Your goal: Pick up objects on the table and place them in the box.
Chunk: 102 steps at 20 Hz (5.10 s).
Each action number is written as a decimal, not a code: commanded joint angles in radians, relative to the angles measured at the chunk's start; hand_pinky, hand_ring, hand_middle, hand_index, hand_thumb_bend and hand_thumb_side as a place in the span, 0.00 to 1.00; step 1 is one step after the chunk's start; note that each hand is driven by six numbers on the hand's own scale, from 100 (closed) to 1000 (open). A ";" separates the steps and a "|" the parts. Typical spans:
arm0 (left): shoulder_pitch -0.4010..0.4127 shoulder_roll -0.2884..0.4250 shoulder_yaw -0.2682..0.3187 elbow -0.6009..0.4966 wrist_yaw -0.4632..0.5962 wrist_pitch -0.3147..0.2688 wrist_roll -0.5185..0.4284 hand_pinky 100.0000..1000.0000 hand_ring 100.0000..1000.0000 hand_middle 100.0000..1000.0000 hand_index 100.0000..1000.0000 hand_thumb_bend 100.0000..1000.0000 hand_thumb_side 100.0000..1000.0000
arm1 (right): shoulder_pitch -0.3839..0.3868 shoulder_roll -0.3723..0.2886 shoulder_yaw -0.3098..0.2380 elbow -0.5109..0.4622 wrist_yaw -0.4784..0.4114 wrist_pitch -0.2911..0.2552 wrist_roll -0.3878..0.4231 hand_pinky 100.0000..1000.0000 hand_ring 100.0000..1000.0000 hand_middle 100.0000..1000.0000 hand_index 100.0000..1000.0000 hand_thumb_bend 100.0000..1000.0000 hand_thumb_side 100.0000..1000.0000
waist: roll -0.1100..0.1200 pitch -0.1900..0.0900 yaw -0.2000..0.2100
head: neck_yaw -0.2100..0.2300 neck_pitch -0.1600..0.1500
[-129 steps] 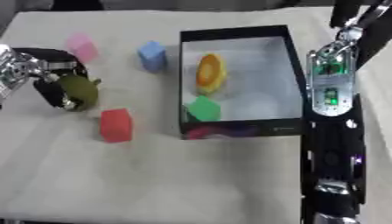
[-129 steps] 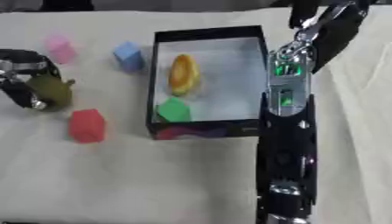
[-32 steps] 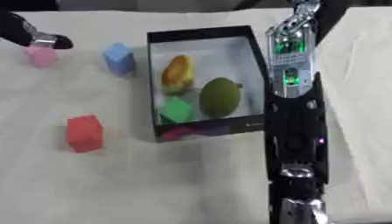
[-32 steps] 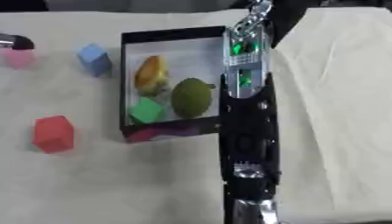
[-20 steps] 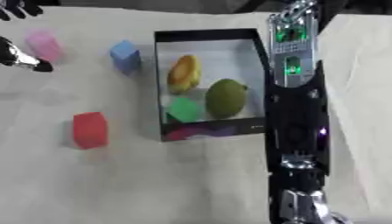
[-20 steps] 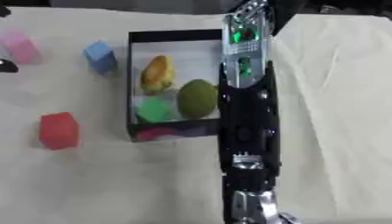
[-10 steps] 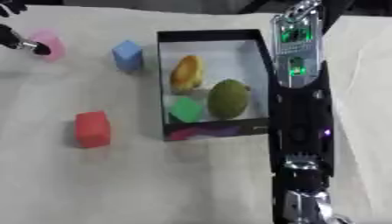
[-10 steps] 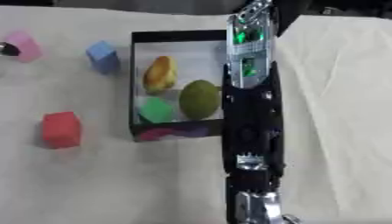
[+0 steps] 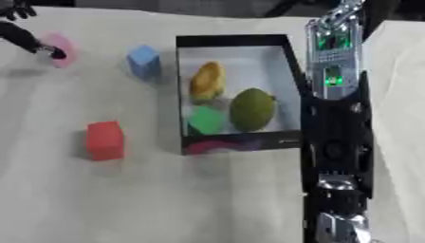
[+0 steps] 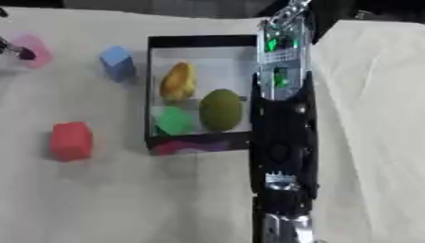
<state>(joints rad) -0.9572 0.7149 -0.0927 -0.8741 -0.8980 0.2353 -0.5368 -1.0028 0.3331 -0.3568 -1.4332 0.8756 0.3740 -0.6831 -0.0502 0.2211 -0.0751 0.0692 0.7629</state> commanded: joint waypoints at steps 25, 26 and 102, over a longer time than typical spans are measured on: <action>-0.036 -0.040 0.053 0.101 -0.036 0.094 0.149 0.75 0.77 0.69 0.68 0.42 0.30 | -0.036 -0.013 0.011 0.032 -0.034 0.008 -0.030 0.80 0.71 0.71 0.80 0.00 0.71 | 0.021 0.040 -0.018 | 0.030 -0.019; -0.037 -0.041 0.054 0.101 -0.031 0.094 0.150 0.74 0.76 0.68 0.66 0.39 0.28 | -0.037 -0.013 0.011 0.033 -0.035 0.009 -0.031 0.80 0.71 0.71 0.80 0.00 0.71 | 0.021 0.041 -0.018 | 0.031 -0.018; -0.081 -0.280 -0.332 -0.508 0.092 -0.263 -0.201 0.83 0.86 0.80 0.92 0.76 0.44 | 0.156 0.075 0.085 -0.116 0.016 -0.058 0.022 0.80 0.71 0.71 0.80 0.00 0.71 | 0.084 -0.038 -0.031 | -0.017 0.007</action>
<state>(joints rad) -1.0224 0.4084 -0.4535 -1.3407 -0.8254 -0.0423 -0.7483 -0.8343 0.3991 -0.2819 -1.5338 0.8936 0.3159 -0.6582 0.0339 0.2232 -0.1079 0.0563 0.7646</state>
